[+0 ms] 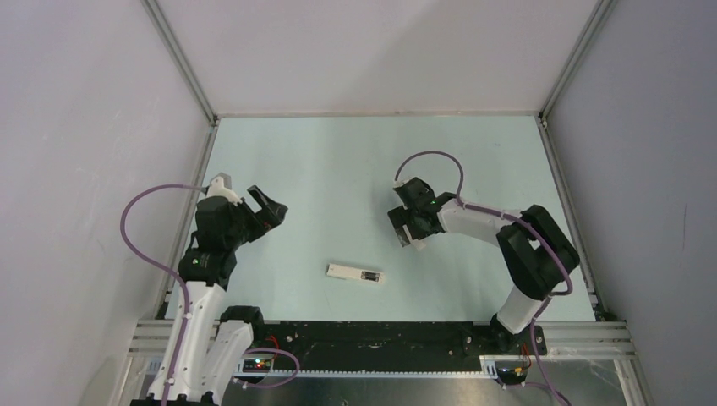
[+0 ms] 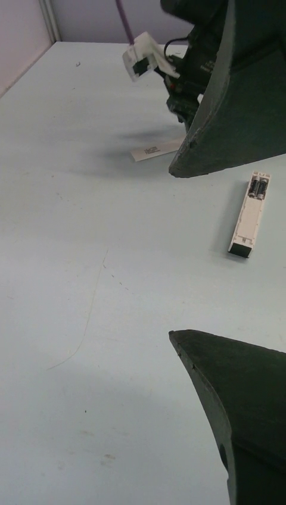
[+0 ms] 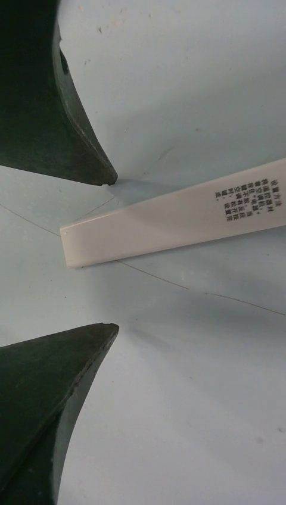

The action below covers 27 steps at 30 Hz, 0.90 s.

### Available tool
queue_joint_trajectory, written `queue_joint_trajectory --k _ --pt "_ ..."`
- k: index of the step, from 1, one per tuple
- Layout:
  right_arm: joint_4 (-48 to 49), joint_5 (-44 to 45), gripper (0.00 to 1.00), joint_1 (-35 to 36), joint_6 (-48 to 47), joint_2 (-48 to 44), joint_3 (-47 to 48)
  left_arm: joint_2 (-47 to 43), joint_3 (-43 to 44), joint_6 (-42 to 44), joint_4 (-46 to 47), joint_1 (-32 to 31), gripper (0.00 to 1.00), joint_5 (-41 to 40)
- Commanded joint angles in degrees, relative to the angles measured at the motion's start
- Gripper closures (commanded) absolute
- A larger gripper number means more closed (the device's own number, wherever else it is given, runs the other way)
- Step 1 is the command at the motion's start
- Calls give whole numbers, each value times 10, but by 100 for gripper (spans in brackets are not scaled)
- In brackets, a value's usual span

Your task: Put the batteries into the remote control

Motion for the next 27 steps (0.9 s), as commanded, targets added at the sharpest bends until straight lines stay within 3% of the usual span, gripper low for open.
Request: queue_joint_trajectory --k 1,6,17,27 --pt "-14 27 11 3 15 31 41 3 25 19 8 4 0 48" --pt "-16 27 14 2 14 62 68 5 20 24 10 4 0 84" --pt "-43 -33 43 -25 19 134 130 15 14 10 12 4 2 96" --pt "-73 -66 55 -28 45 148 139 14 5 2 13 4 2 118"
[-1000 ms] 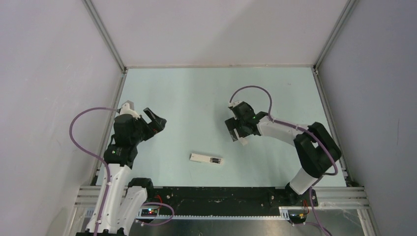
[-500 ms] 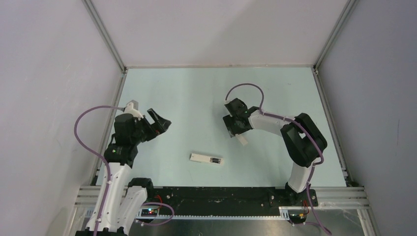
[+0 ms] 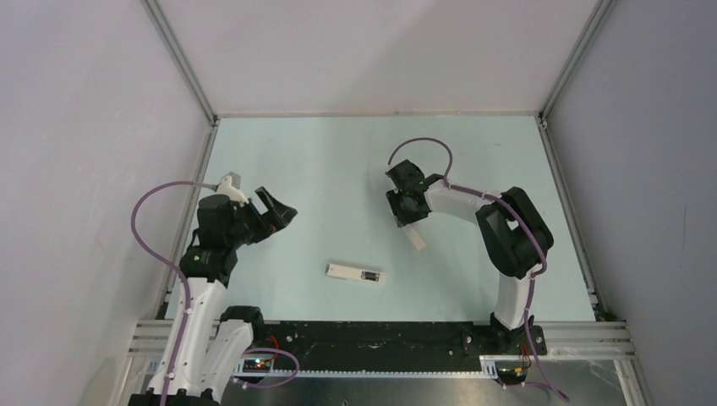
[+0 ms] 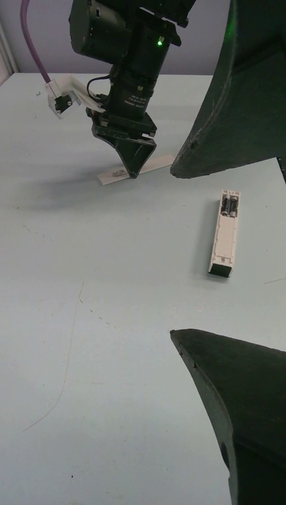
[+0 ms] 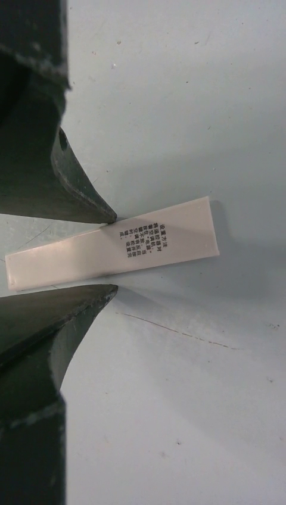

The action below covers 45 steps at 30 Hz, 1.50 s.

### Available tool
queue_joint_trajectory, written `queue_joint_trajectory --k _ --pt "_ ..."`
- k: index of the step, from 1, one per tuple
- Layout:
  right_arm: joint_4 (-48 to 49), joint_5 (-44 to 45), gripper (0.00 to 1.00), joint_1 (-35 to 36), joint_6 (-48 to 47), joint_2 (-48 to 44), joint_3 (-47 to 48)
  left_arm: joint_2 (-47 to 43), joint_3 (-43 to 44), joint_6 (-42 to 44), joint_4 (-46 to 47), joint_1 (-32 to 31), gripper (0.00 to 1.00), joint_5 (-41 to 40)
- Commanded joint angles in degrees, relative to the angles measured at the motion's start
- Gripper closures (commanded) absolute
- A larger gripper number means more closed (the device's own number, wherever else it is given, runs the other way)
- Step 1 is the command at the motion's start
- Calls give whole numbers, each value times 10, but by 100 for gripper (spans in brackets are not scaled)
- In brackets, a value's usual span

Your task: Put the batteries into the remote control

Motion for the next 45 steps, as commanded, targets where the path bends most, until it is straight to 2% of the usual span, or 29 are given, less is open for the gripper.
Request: queue_joint_trajectory --k 1,8,12,20,26,31,39,42,45 --pt "-39 -21 57 -4 21 20 3 -1 4 -3 14 4 2 30" --pt "-32 -25 63 -5 30 -5 6 -2 -8 -14 37 -6 2 64" --pt "-31 -27 64 -9 35 -15 9 1 -14 -26 60 -39 2 60" --pt "-32 -43 64 -25 54 -44 10 55 -29 -72 150 -201 2 -10" --pt "-33 -108 64 -42 61 -64 12 125 -27 -91 255 -321 3 -63" --pt "-38 -151 64 -55 75 -76 11 160 -26 -99 324 -362 3 -100" --pt "-21 -239 63 -62 127 -109 6 215 -19 -94 361 -419 4 -147" --pt "-14 -242 63 -63 145 -114 4 238 -16 -93 362 -434 5 -162" --pt "-21 -188 57 -53 135 -112 4 245 -18 -99 362 -437 6 -180"
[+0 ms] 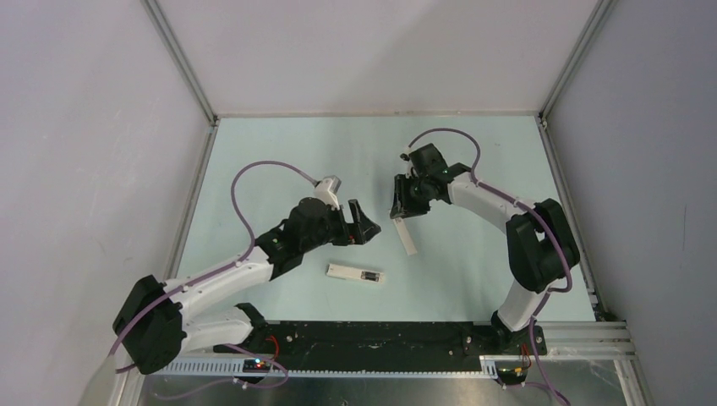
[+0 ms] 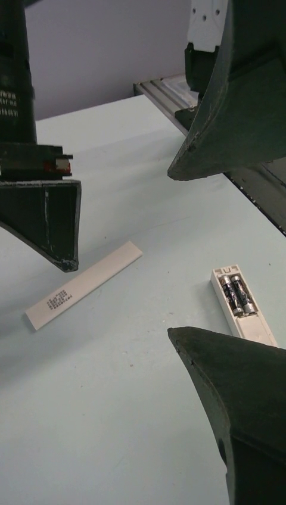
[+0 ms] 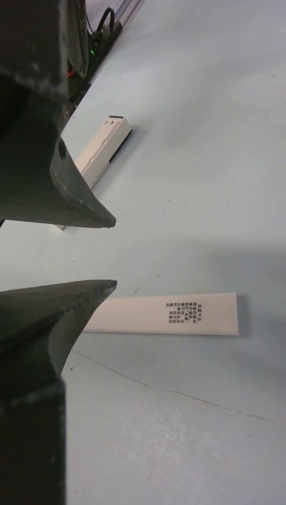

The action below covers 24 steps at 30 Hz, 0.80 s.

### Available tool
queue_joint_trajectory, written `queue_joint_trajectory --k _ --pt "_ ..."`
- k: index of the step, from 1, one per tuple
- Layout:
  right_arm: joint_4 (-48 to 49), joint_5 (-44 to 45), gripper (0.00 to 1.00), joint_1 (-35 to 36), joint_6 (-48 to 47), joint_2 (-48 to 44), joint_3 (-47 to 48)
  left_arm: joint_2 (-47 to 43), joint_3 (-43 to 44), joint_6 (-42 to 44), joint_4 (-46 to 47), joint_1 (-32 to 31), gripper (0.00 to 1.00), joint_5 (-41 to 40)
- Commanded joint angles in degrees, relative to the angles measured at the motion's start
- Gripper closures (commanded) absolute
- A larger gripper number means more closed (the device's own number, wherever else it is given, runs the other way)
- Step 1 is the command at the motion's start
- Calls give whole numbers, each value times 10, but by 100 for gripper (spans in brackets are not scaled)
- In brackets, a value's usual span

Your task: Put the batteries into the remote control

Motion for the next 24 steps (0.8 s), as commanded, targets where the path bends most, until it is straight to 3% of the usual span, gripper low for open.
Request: queue_joint_trajectory --k 1,6,10,24 --pt "0 42 56 19 0 -17 3 6 6 -8 31 -7 6 -49" --pt "-24 165 40 60 -18 3 3 1 6 -5 31 -8 6 -49" --pt "-46 205 35 72 -24 34 4 7 6 -8 31 -9 6 -38" --pt "-71 211 40 75 -37 94 3 3 -6 -16 33 -11 6 -41"
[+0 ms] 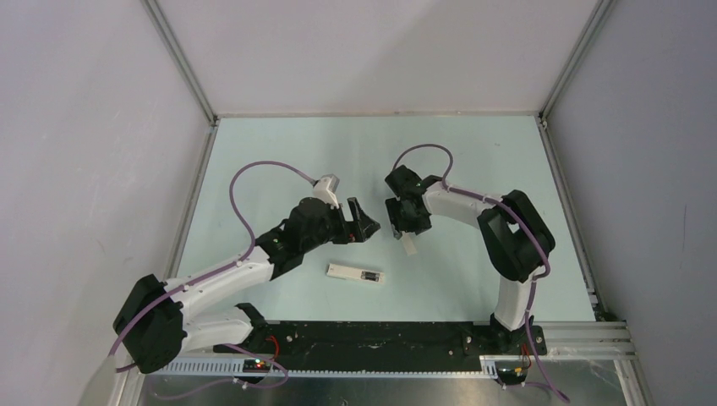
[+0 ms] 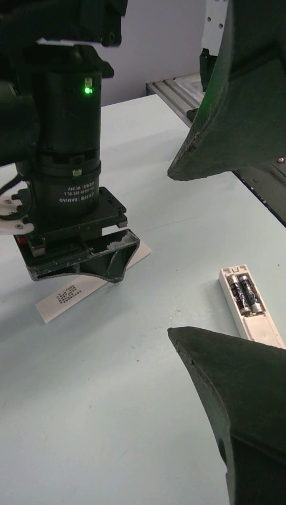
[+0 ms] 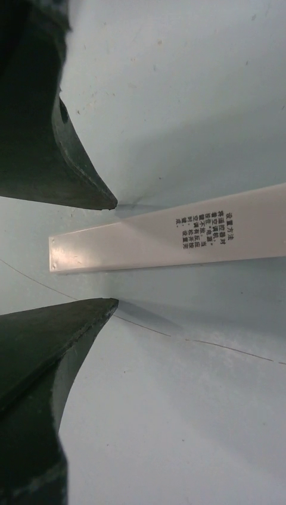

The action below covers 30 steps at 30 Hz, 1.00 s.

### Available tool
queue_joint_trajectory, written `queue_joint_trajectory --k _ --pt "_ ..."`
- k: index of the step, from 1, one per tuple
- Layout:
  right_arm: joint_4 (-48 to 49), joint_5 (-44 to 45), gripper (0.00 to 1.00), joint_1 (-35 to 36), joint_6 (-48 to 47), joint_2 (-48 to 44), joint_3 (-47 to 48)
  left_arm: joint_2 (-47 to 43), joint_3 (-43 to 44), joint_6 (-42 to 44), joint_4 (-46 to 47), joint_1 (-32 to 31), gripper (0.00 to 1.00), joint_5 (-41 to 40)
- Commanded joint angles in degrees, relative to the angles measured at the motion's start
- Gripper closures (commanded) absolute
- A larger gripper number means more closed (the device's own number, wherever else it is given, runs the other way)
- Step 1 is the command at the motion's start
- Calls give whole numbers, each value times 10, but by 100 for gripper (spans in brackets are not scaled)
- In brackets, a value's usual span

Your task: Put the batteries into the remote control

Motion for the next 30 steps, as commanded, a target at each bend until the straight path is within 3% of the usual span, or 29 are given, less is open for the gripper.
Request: queue_joint_trajectory --k 1,14,22,30 --pt "-13 5 41 -3 -12 24 3 -8 -6 -9 24 -4 6 -14" --pt "-11 1 62 5 -26 38 0 -7 -5 -11 24 -4 6 -12" --pt "0 -29 66 -14 -10 13 0 -6 -6 -7 27 -5 5 -7" --pt "11 -127 65 -51 13 -18 0 11 11 20 32 -24 3 14"
